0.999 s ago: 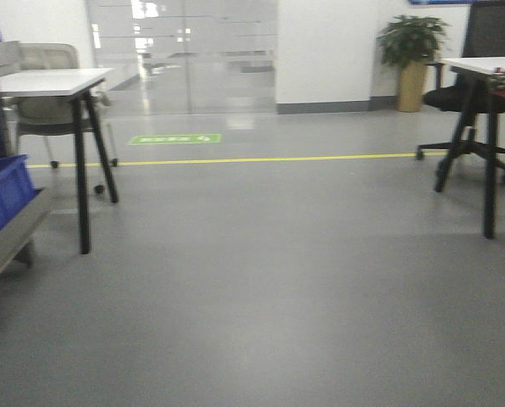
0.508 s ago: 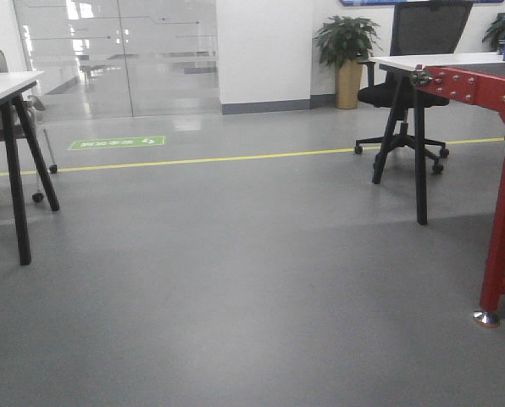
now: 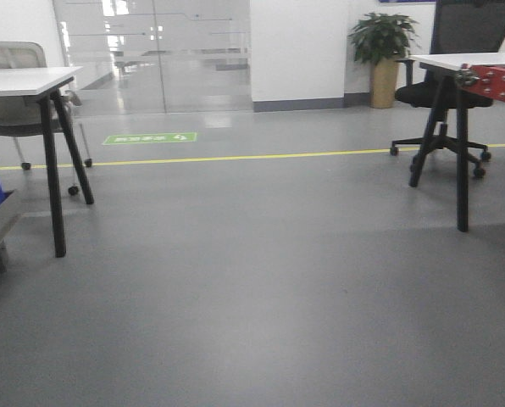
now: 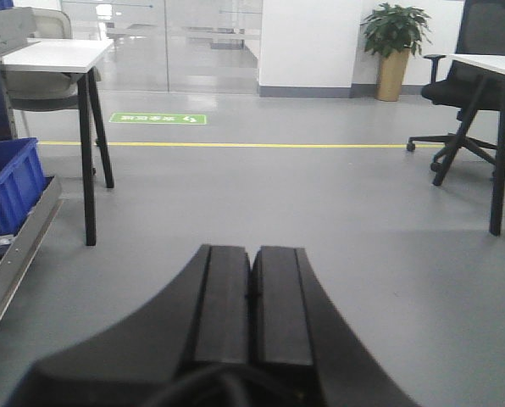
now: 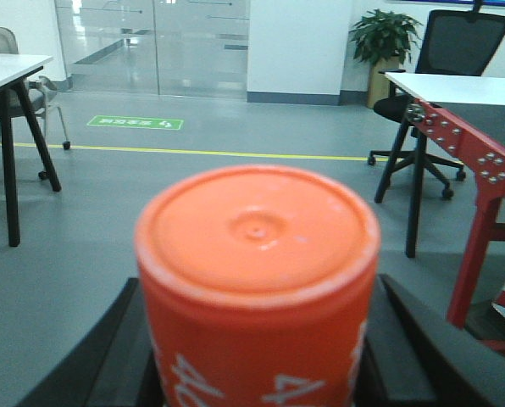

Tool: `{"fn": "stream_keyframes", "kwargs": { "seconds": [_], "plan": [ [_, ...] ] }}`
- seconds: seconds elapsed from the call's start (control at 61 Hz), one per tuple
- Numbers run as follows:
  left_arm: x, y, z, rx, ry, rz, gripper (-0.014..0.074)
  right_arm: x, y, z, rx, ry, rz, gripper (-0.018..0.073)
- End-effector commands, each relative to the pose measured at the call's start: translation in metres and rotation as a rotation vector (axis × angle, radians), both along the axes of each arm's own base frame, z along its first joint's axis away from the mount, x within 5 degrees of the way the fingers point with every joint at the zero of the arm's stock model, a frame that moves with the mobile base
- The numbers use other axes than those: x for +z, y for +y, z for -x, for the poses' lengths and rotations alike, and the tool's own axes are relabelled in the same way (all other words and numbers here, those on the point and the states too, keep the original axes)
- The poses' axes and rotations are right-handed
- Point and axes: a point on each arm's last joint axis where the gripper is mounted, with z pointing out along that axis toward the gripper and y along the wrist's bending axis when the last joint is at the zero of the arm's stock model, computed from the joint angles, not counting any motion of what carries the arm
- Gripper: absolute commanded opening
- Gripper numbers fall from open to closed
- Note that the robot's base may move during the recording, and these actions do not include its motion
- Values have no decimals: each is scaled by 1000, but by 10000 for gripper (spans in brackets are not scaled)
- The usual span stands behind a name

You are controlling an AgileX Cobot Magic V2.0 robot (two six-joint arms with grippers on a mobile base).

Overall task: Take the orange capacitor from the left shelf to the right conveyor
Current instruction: 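Drive the base away from the shelf across the floor, then drive the base up to the red table with the conveyor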

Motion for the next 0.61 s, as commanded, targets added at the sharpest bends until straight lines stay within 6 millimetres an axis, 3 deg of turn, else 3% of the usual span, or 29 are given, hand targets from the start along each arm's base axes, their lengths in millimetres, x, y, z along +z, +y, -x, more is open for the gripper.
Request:
{"fn": "stream_keyframes", "kwargs": {
  "seconds": [0.0,0.59],
  "plan": [
    [10,1,1,8,-103,15,-127,18,-1,2,-10,-110,17,56],
    [10,1,1,8,-103,15,-127,18,-1,2,-10,-110,17,56]
  ]
}}
